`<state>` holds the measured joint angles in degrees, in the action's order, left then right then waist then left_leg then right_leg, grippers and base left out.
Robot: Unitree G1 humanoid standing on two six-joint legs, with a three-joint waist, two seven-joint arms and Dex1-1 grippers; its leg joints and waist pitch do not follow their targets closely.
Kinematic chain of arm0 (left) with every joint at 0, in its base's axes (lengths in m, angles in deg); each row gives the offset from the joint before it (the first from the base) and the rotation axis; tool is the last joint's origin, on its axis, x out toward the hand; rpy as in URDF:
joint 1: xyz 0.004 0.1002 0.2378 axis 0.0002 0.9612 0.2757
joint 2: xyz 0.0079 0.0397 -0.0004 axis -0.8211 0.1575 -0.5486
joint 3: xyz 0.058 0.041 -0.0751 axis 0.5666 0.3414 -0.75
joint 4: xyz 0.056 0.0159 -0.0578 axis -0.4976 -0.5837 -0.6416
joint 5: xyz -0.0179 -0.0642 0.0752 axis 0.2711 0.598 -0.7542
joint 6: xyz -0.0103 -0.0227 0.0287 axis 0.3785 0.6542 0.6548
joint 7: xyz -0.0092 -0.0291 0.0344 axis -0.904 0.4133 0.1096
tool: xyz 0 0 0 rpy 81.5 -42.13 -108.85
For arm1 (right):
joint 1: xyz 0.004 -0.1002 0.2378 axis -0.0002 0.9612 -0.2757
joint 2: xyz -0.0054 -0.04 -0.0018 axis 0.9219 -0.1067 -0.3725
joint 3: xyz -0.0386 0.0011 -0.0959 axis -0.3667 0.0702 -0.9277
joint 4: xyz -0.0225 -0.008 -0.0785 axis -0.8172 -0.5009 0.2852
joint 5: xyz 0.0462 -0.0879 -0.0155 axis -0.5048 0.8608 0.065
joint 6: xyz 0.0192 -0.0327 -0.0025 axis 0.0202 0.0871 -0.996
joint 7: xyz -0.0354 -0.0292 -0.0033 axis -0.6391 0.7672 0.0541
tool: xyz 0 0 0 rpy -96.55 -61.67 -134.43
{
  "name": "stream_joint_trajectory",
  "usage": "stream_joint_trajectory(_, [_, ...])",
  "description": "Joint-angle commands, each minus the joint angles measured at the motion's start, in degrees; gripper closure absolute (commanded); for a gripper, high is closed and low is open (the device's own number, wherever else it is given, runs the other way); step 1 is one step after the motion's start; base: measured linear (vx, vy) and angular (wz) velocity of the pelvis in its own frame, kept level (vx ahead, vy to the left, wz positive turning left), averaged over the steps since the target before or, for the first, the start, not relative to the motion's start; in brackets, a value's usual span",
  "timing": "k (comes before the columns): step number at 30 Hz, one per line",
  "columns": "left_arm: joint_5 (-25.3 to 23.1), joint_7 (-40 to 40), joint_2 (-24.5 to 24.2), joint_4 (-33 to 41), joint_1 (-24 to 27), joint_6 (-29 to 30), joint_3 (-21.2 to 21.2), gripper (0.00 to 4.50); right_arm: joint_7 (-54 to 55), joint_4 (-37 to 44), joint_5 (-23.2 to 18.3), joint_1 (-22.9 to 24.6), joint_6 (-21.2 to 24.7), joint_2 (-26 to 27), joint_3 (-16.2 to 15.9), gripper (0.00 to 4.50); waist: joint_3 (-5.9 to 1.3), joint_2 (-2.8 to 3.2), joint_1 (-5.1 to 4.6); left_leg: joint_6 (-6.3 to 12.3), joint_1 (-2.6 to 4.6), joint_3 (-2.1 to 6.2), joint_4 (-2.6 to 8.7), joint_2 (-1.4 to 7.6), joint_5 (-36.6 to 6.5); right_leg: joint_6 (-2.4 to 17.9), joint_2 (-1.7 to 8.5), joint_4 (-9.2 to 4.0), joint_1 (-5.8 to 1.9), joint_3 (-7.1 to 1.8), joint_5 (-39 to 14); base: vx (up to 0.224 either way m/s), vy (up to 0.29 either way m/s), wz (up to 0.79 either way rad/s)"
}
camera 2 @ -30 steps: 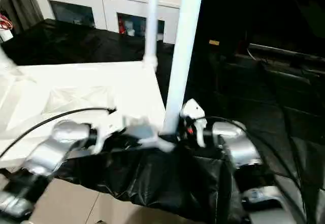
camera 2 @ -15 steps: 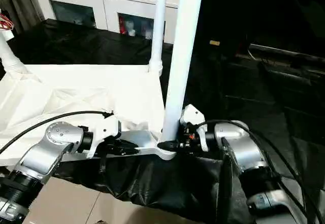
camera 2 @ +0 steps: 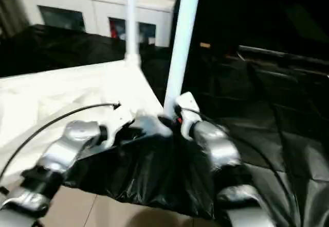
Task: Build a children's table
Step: Rotate leg to tighten
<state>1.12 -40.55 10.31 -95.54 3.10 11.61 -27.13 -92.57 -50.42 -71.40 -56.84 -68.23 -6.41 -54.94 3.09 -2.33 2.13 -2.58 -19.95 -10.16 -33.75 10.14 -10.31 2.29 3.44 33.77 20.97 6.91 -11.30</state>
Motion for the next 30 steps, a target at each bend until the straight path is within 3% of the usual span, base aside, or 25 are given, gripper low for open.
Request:
stream_joint_trajectory(1, [0.6, 2.9, 5.1, 1.2, -4.2, -1.7, 2.0, 4.50, -1.1, -5.3, 1.3, 1.2, 0.5, 5.9, -5.8, 2.51, -2.55, 0.59, -0.04, -1.71, 1.19, 2.49, 4.50, 3.99, -22.9, 5.5, 7.12, -6.32, -0.52, -4.19, -29.2, 0.000, 0.000, 0.00])
stream_joint_trajectory(3, [0.2, 3.2, 5.3, 0.6, -4.6, -1.9, 2.2, 4.50, -1.6, -5.8, 1.4, 0.8, -1.1, 6.5, -5.9, 2.51, -2.57, 0.53, -0.01, -1.48, 1.00, 2.47, 4.59, 4.06, -22.4, 5.7, 7.12, -6.18, -0.68, -4.28, -28.3, 0.000, 0.000, 0.00])
stream_joint_trajectory(5, [0.3, 3.0, 5.2, 0.5, -4.7, -2.0, 2.2, 4.50, -3.5, -4.8, -0.5, 0.7, -1.2, 6.9, -4.4, 1.96, -2.66, 0.51, 0.15, -0.78, 0.85, 2.27, 4.69, 4.11, -21.0, 6.3, 7.03, -5.91, -0.82, -4.54, -25.9, 0.000, 0.000, 0.00])
stream_joint_trajectory(11, [0.7, 0.1, 3.3, 1.1, -3.7, -3.7, 1.9, 4.50, -8.4, -3.6, 0.0, 0.9, -4.5, 3.1, -5.3, 1.36, -2.73, 0.41, 0.63, 0.17, 0.54, 1.93, 4.62, 4.14, -18.1, 7.3, 7.04, -5.52, -1.15, -4.72, -23.1, 0.000, 0.000, 0.00])
stream_joint_trajectory(13, [1.0, -1.0, 2.7, 1.6, -3.3, -4.2, 1.9, 4.50, -10.9, -3.0, -0.2, 1.2, -4.8, 1.6, -5.7, 1.36, -2.76, 0.39, 0.85, 0.77, 0.37, 1.90, 4.64, 4.15, -16.6, 7.6, 7.00, -5.37, -1.33, -4.73, -21.8, 0.000, 0.000, 0.00])
stream_joint_trajectory(15, [2.0, -4.6, 0.7, 3.5, -1.6, -5.5, 2.2, 4.50, -18.4, -0.8, 0.3, 2.5, -6.3, -3.2, -7.7, 1.36, -2.95, 0.40, 1.16, 1.33, 0.29, 1.76, 4.55, 4.21, -15.4, 7.8, 6.85, -5.12, -1.61, -4.71, -19.6, 0.000, 0.000, 0.00])
stream_joint_trajectory(17, [2.9, -7.1, -0.6, 4.9, -0.5, -6.6, 2.3, 4.50, -23.6, 0.6, 0.1, 3.5, -7.0, -6.3, -8.5, 1.36, -3.02, 0.38, 1.43, 2.26, 0.17, 1.53, 4.48, 4.22, -13.3, 8.7, 6.82, -4.73, -1.63, -4.88, -16.2, 0.000, 0.000, 0.00])
stream_joint_trajectory(18, [2.9, -7.2, -0.7, 5.0, -0.4, -6.7, 2.3, 4.50, -23.9, 0.7, 0.1, 3.5, -7.0, -6.4, -8.6, 1.36, -3.23, 0.23, 1.67, 2.95, -0.03, 1.50, 4.28, 4.19, -11.7, 9.2, 6.80, -4.31, -1.99, -4.84, -13.8, 0.000, 0.000, 0.00])
stream_joint_trajectory(19, [3.7, -9.1, -1.7, 6.1, 0.4, -7.5, 2.4, 4.50, -26.9, 1.9, -0.4, 4.2, -6.9, -8.2, -8.9, 1.36, -3.18, 0.55, 1.69, 3.63, -0.09, 1.41, 4.30, 4.13, -10.6, 9.7, 6.69, -4.30, -1.99, -4.79, -11.9, 0.000, 0.000, 0.00])
stream_joint_trajectory(21, [4.8, -11.6, -2.9, 7.7, 1.4, -7.3, 2.4, 4.50, -30.5, 2.9, -0.9, 4.7, -6.8, -10.2, -9.1, 1.36, -3.25, 0.40, 1.73, 4.21, -0.20, 1.44, 4.25, 4.16, -9.5, 10.5, 6.65, -3.96, -2.22, -4.71, -10.5, 0.000, 0.000, 0.00])
stream_joint_trajectory(25, [5.6, -14.7, -4.9, 9.2, 2.4, -7.5, 2.4, 4.50, -37.1, 3.8, -1.2, 5.4, -7.7, -13.7, -9.9, 1.36, -3.12, 0.63, 2.26, 4.57, -0.04, 1.31, 4.24, 4.34, -9.7, 11.0, 6.47, -4.11, -2.03, -4.59, -11.4, 0.000, 0.000, 0.00])
stream_joint_trajectory(30, [6.5, -19.2, -8.4, 11.3, 4.0, -7.9, 2.5, 4.50, -44.6, 5.8, -2.3, 6.0, -7.3, -17.6, -11.1, 1.36, -3.02, 0.57, 2.86, 3.73, 0.13, 1.34, 4.37, 4.40, -11.4, 10.0, 6.41, -4.35, -1.95, -4.51, -14.7, 0.000, 0.000, 0.00])
